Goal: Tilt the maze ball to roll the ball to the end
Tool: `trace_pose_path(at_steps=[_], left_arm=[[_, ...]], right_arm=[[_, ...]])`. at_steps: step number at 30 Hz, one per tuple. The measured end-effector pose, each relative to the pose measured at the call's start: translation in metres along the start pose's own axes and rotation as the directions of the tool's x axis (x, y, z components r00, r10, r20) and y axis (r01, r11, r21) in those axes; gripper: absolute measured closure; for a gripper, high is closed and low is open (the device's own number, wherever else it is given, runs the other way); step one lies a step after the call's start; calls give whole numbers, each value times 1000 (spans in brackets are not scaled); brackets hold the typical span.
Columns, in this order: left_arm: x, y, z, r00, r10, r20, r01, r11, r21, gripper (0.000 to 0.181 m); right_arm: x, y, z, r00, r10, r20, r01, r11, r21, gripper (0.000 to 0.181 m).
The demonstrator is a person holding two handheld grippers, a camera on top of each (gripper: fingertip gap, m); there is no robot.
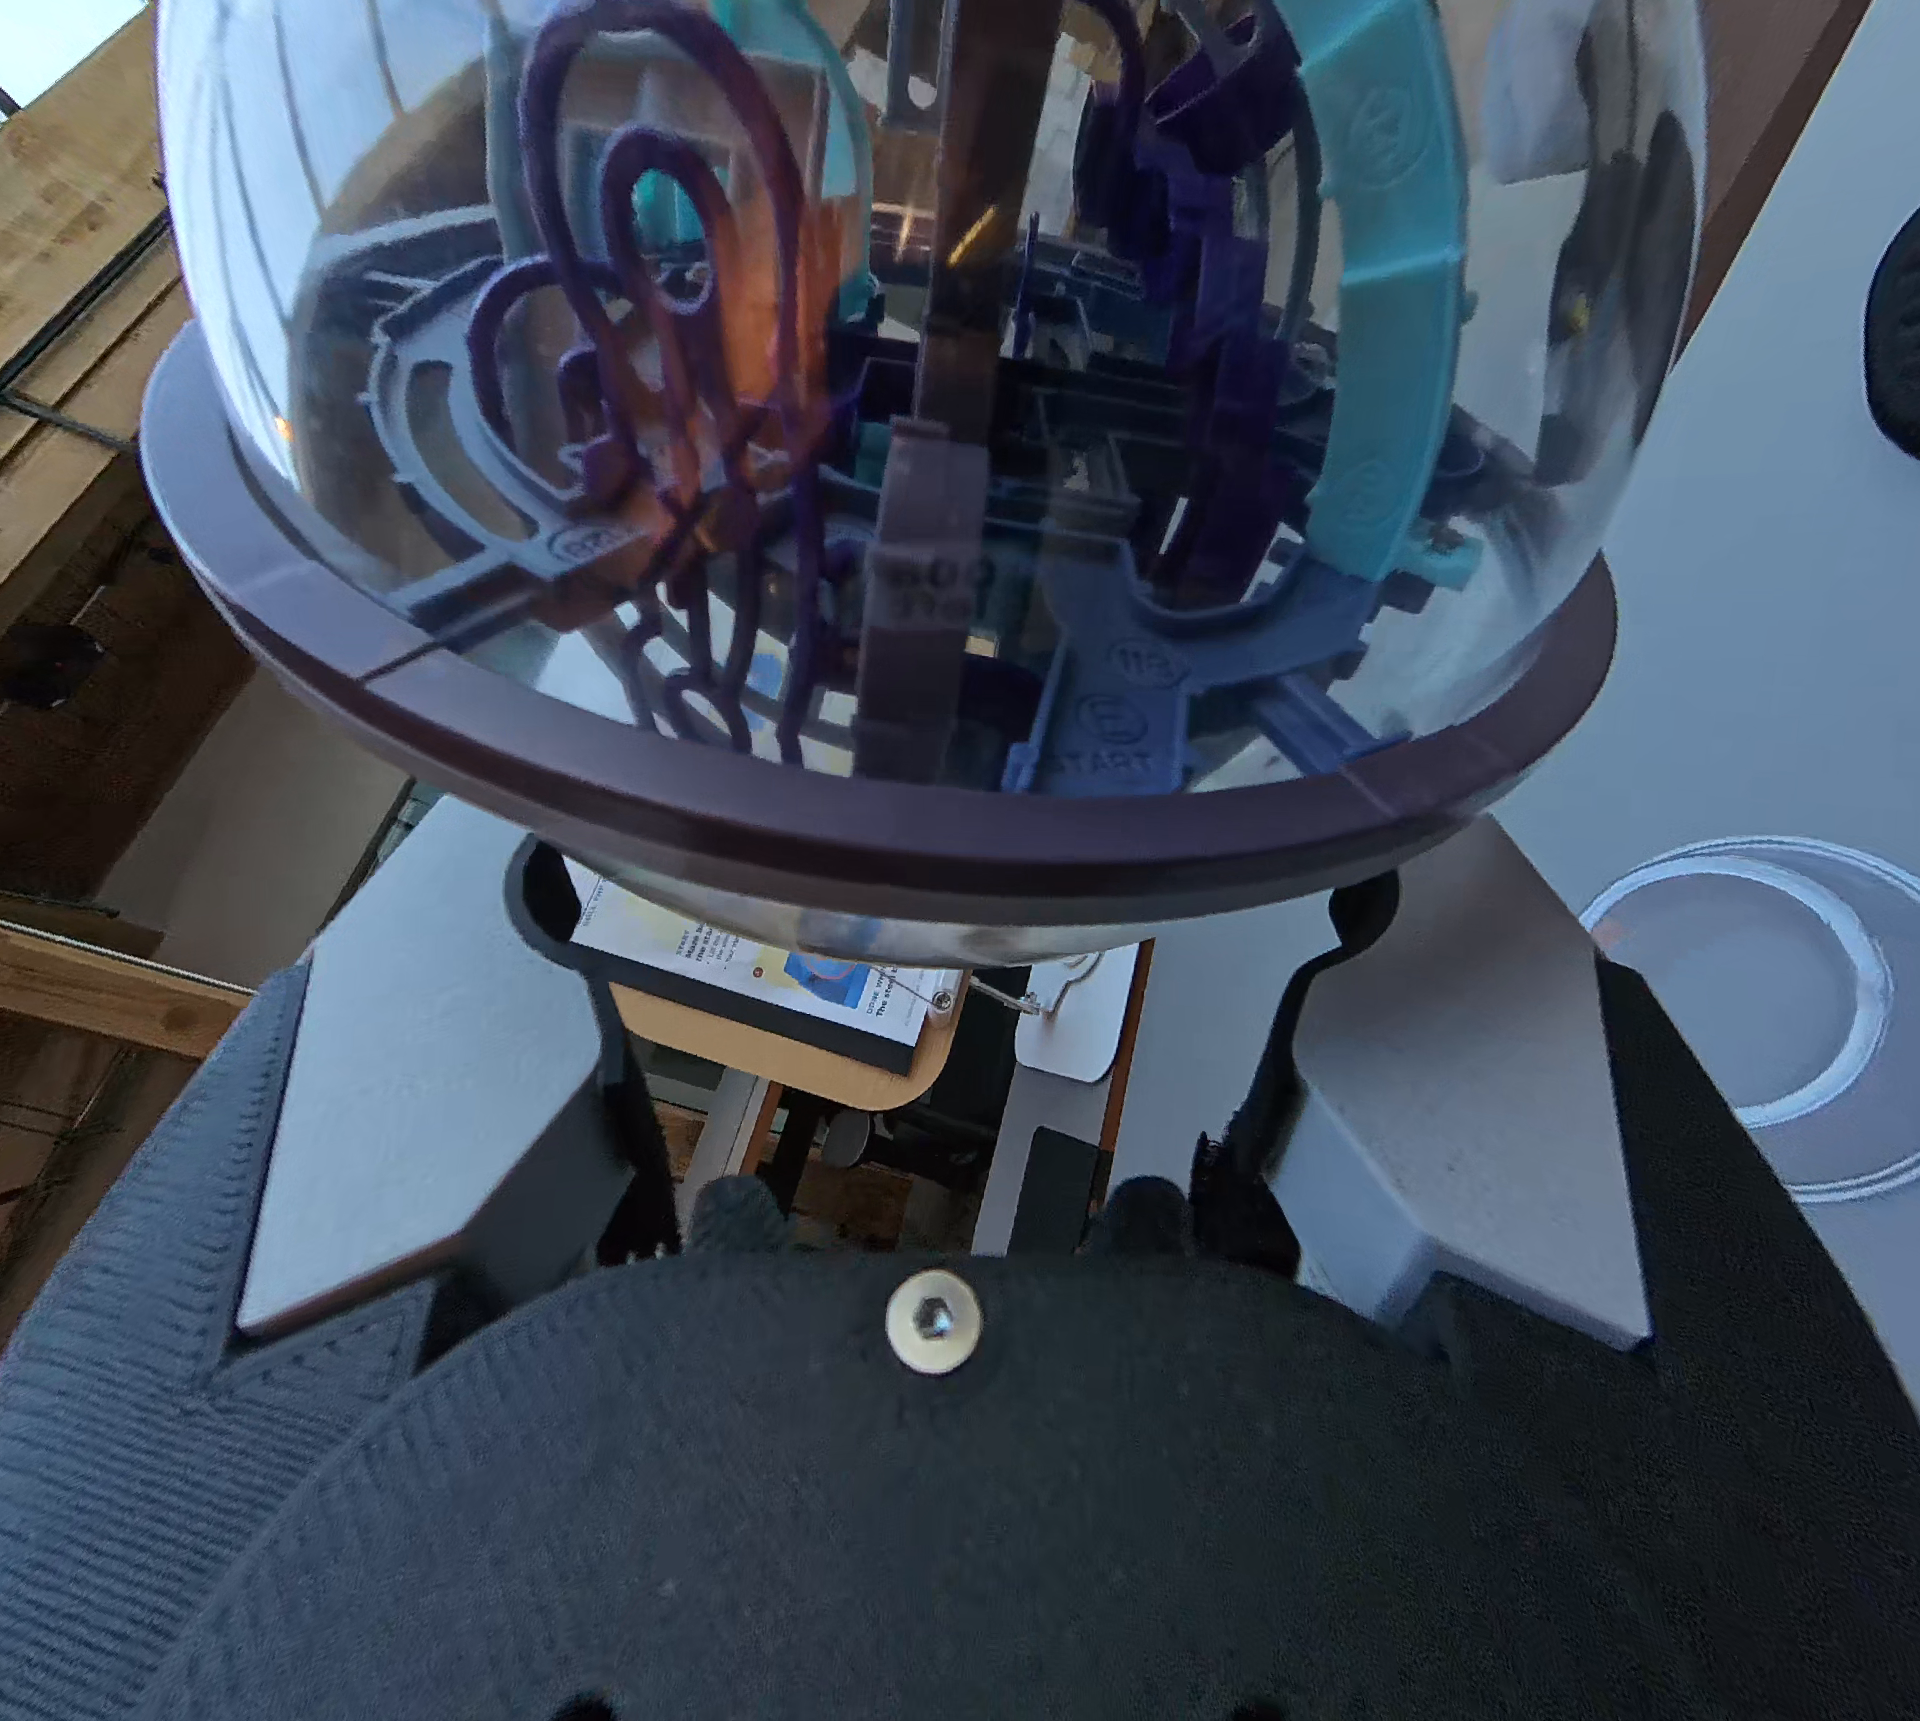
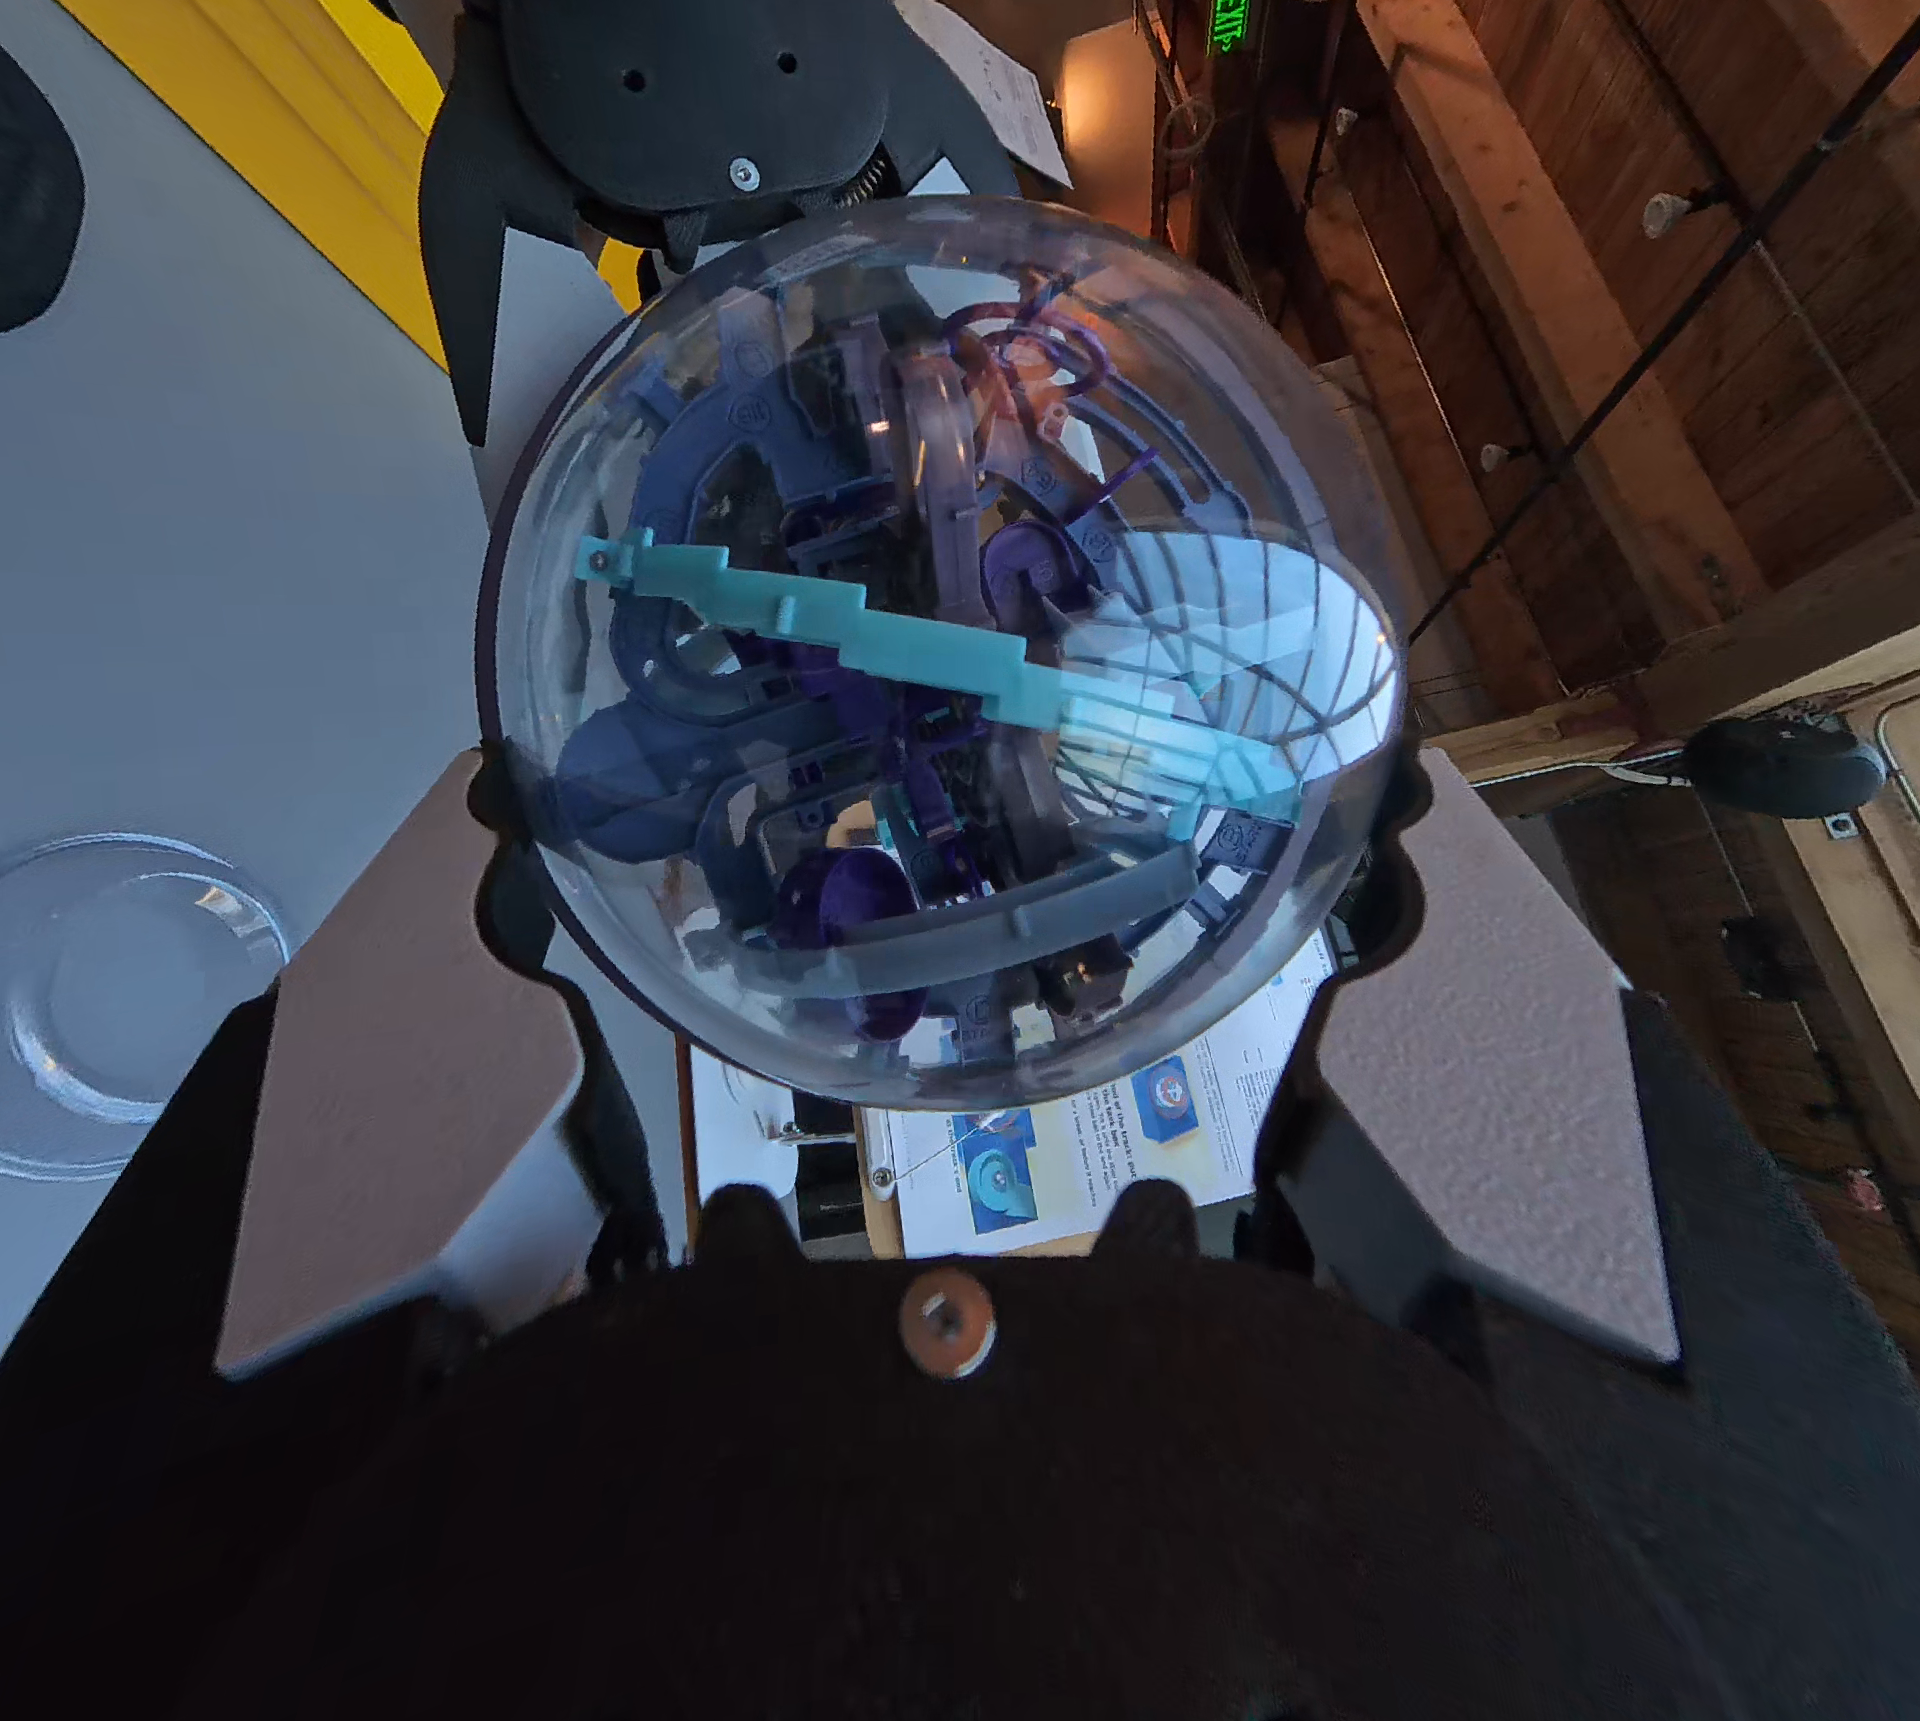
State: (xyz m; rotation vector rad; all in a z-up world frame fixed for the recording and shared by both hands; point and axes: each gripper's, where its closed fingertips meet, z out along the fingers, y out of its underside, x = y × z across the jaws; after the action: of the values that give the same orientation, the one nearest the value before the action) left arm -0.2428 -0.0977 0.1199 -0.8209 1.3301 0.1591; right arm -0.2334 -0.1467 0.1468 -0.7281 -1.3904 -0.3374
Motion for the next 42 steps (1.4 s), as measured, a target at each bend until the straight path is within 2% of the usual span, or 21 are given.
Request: trace_pose_path(at_steps=[5, 14, 16, 17, 26, 33, 42], left_arm=[[-24, -15, -1, 996, 85, 20, -85, 996, 2, 33], [-76, -83, 0, 935, 351, -46, -353, 935, -41, 33], [-82, -99, 0, 918, 392, -54, -395, 918, -47, 34], [-85, -106, 0, 911, 409, -58, -412, 910, -50, 34], [-94, -155, 5, 852, 520, -60, -522, 851, -50, 34], [-98, -176, 5, 849, 527, -30, -528, 849, -37, 34], [-91, -165, 2, 907, 420, 30, -420, 907, 16, 34]], right_arm=[[23, -8, -5, 997, -36, -73, 38, 999, 24, 24], [84, -33, -48, 940, -3, -341, 46, 992, 117, 25], [94, -37, -59, 926, 4, -379, 48, 991, 128, 25], [98, -39, -64, 919, 7, -395, 51, 989, 136, 19], [120, -49, -105, 866, 2, -500, 87, 984, 154, 25], [130, -56, -120, 861, -37, -507, 117, 985, 126, 25], [123, -60, -112, 906, -116, -407, 134, 991, 17, 25]])
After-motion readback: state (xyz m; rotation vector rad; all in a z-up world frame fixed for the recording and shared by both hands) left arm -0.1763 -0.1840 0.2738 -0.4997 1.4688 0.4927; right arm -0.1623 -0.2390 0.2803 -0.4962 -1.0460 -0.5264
